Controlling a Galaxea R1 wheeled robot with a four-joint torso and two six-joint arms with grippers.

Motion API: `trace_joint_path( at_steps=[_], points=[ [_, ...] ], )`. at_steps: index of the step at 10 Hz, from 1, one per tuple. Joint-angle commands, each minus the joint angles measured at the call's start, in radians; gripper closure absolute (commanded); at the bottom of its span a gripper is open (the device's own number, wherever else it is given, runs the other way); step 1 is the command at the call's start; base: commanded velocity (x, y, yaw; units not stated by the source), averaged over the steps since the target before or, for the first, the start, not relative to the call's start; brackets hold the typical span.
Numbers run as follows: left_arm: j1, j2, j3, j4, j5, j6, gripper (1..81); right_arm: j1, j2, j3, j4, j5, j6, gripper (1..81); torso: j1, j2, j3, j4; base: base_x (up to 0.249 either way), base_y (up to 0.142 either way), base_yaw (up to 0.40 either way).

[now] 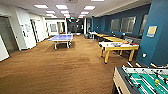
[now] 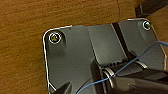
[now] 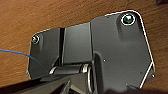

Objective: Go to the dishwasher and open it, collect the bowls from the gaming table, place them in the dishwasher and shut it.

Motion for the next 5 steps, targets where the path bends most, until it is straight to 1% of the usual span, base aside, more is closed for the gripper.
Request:
trace_joint_path(
  at_steps=[1, 5],
  points=[
    [-0.056, 0.0, -0.004, -0.001, 0.042, 0.005, 1.0, 0.048, 0.005, 0.005, -0.006, -0.044, -0.002, 1.0, 0.0, 0.0, 0.0, 0.0, 0.137, 0.0, 0.0],
    [-0.055, -0.002, -0.004, -0.001, 0.042, 0.005, 1.0, 0.043, 0.006, 0.005, -0.006, -0.044, 0.0, 1.0, 0.0, 0.0, 0.0, 0.0, 0.145, 0.0, 0.0]
  ],
)
